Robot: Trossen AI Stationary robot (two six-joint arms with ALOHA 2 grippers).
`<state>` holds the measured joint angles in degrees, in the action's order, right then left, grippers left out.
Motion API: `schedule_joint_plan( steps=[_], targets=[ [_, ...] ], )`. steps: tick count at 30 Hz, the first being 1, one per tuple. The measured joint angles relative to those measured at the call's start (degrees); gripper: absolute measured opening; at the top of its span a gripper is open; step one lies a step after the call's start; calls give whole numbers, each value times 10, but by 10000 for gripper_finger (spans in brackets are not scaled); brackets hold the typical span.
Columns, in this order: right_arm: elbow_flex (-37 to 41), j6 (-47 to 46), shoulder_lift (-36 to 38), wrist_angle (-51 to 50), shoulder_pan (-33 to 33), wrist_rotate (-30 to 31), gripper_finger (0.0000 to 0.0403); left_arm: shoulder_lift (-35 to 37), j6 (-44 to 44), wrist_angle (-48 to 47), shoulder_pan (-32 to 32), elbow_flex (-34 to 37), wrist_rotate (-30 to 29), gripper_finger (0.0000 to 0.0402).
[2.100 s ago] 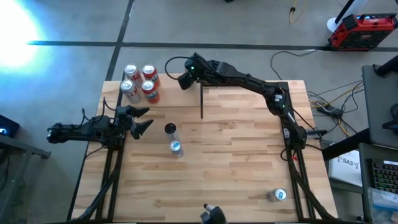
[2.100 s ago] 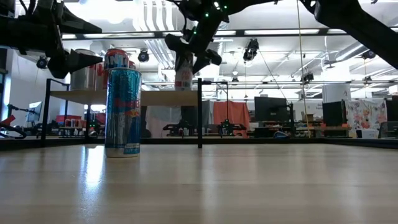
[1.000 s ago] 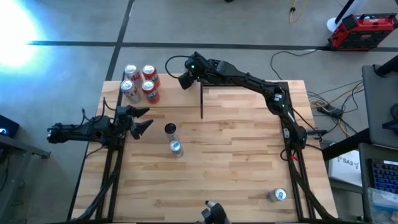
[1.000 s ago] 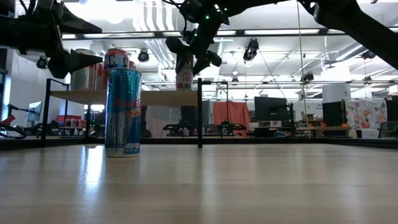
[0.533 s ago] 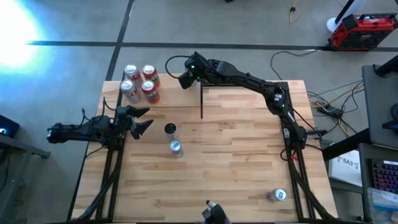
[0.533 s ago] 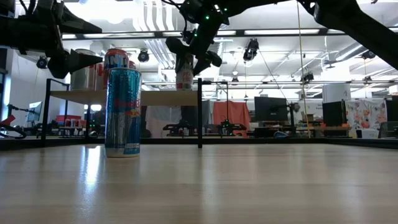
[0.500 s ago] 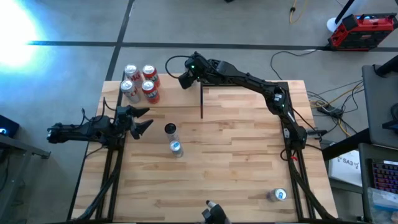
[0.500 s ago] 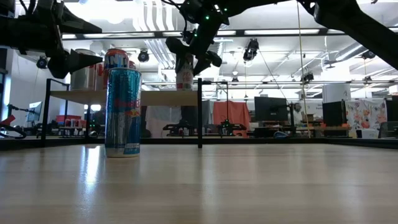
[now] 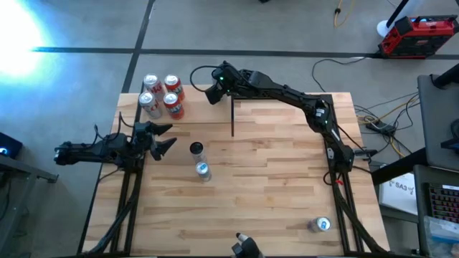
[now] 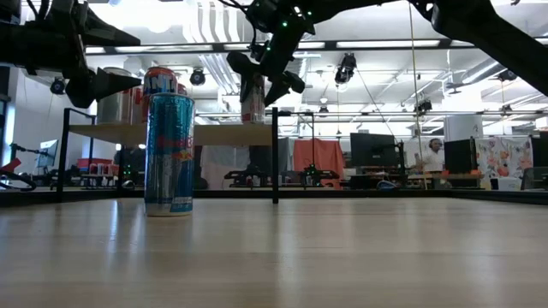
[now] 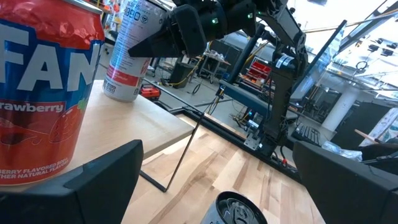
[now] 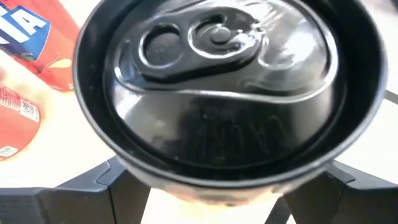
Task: Place canned beverage on shelf
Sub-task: Put the right white pink soda can on the shelf
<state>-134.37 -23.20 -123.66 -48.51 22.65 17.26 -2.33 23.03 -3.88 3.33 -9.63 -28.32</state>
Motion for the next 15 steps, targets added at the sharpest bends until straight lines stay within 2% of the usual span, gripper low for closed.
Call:
schedule_joint_plan(
  steps=[9,15],
  targets=[
    [0,-21,0,-5,0,4,293,0,0,0,0,0,0,398],
    [0,-44,1,-12,-2,3,325,0,0,0,0,0,0,398]
  ],
)
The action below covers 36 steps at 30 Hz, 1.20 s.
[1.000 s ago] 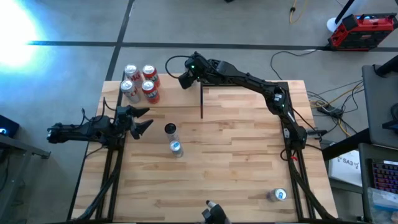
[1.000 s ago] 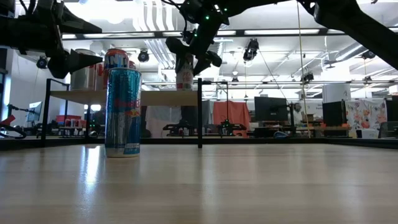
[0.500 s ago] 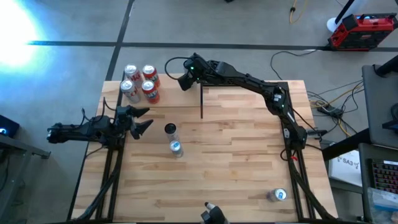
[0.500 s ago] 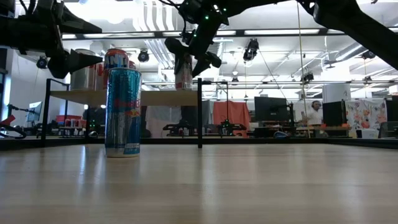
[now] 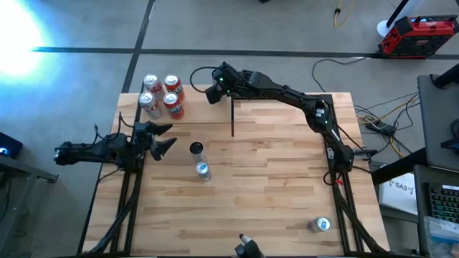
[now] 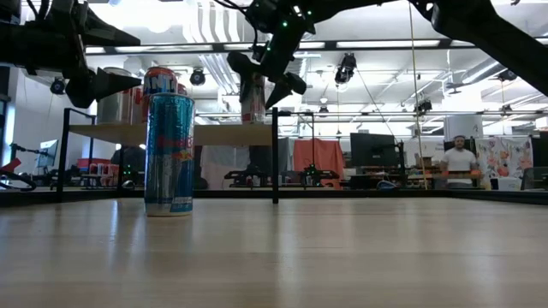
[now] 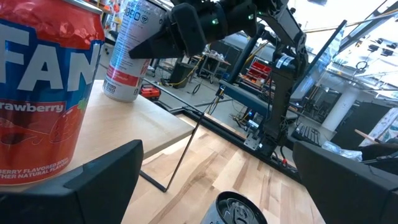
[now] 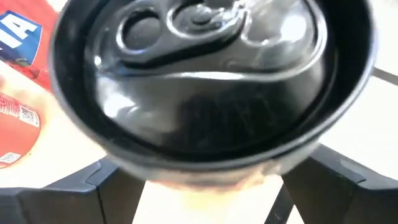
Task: Place canned beverage on shelf
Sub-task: Put the right white pink soda can on the shelf, then put the bottom blue soda can on the shelf
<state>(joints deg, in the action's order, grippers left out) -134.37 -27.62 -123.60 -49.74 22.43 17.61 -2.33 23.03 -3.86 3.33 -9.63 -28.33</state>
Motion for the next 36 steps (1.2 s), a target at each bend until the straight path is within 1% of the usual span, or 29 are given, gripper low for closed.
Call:
schedule_joint_plan(
  steps=[5,8,15,20,26,29,30,32,35,36],
  targets=[
    [0,-20,4,-16,-9,0,365,0,0,0,0,0,0,398],
    [0,-32,12,-39,-16,0,378,0,0,0,0,0,0,398],
    [0,-80,43,-115,-39,-5,381,0,0,0,0,0,0,398],
    [0,-120,76,-203,-62,-73,381,0,0,0,0,0,0,398],
    [0,-198,106,-316,-96,-67,381,0,0,0,0,0,0,398],
    [0,-261,110,-384,-106,-71,381,0,0,0,0,0,0,398],
    [0,-283,110,-406,-109,-81,381,0,0,0,0,0,0,398],
    [12,-315,112,-398,-115,-114,381,0,0,0,0,0,0,398],
    [50,-346,130,-406,-123,-189,381,0,0,0,0,0,0,398],
    [62,-353,139,-403,-127,-205,381,0,0,0,0,0,0,398]
  ],
)
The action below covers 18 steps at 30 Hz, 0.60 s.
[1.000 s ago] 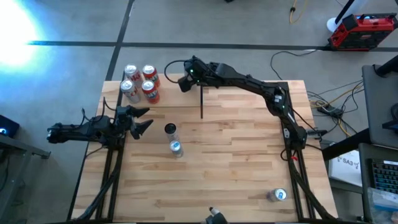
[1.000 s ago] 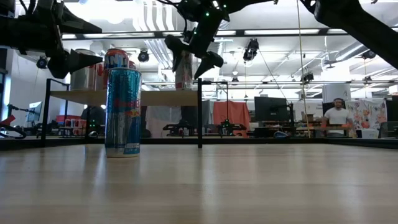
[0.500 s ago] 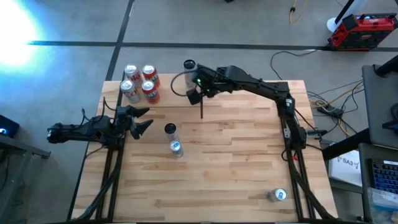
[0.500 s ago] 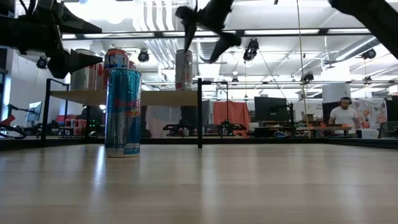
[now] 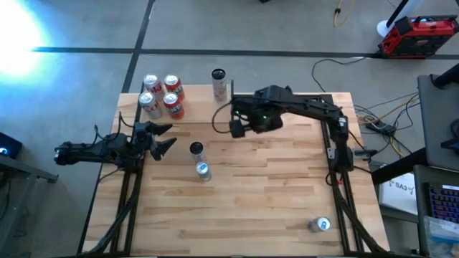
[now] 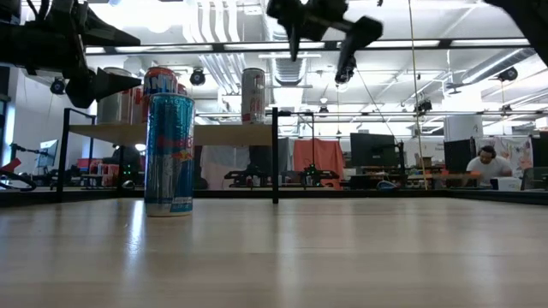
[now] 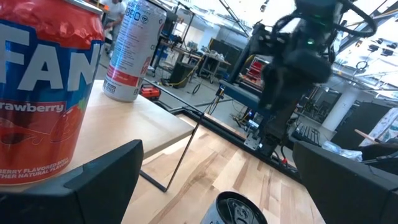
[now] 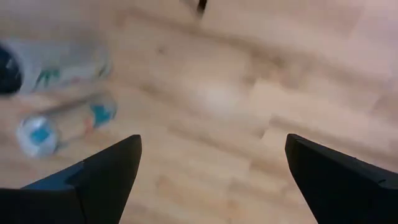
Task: Place canned beverage on shelf
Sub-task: Put the bottom blue soda can on the shelf
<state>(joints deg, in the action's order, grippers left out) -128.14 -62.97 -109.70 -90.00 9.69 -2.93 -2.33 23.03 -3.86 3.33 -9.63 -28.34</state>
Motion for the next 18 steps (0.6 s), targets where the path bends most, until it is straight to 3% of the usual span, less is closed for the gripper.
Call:
schedule_joint_plan(
  steps=[7,12,18],
  targets=[
    [134,-84,75,-1,-60,-21,381,-1,0,0,0,0,0,398],
    [232,-203,151,-1,-131,-25,381,-1,0,-1,0,0,0,398],
    [310,-399,203,1,-260,-31,381,-1,0,0,0,0,0,398]
  ],
)
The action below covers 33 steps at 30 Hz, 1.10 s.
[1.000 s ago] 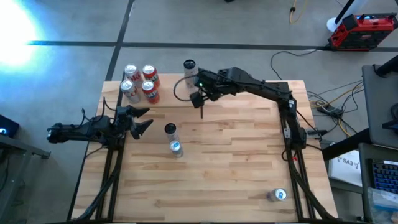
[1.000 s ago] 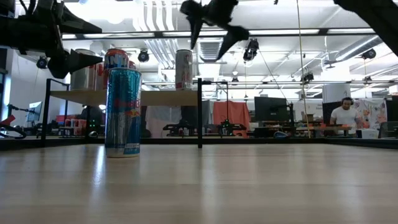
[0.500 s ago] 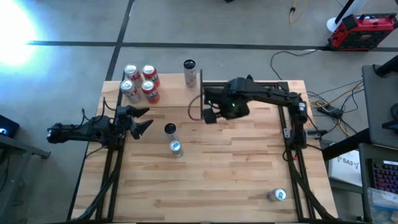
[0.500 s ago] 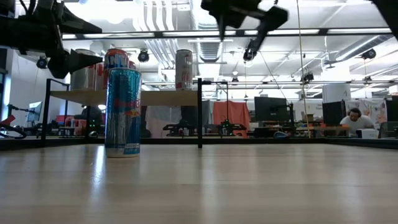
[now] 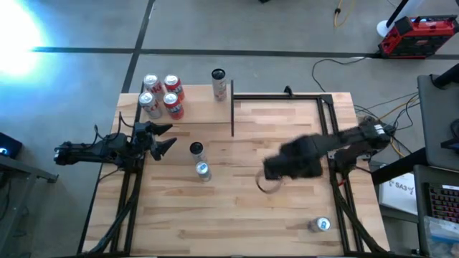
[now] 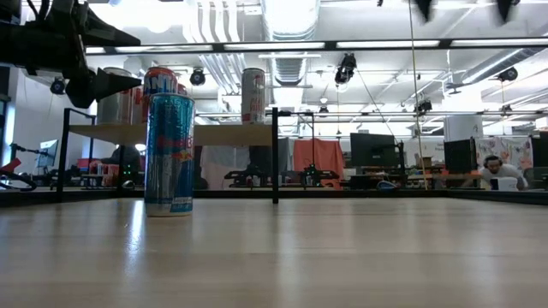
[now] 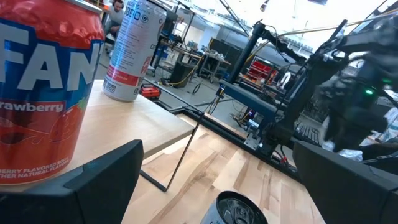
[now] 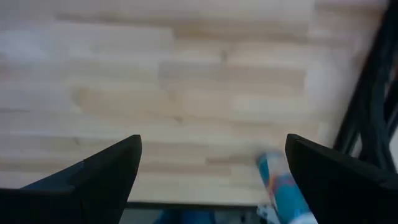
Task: Place canned beverage on shelf
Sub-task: Put the bottom blue soda can on the shelf
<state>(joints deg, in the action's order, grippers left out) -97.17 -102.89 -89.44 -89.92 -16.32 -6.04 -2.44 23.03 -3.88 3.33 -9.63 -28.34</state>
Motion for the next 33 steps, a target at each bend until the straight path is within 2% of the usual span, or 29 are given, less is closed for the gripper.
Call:
schedule_joint_plan(
  steps=[6,11,27,33],
  targets=[
    [12,-190,10,4,-125,16,381,0,0,0,0,0,0,398],
    [12,-311,0,5,-198,24,381,0,0,0,0,0,0,398],
    [17,-666,-29,24,-339,11,381,0,0,0,0,0,0,398],
    [16,-767,-46,58,-366,11,381,0,0,0,0,0,0,398]
  ],
)
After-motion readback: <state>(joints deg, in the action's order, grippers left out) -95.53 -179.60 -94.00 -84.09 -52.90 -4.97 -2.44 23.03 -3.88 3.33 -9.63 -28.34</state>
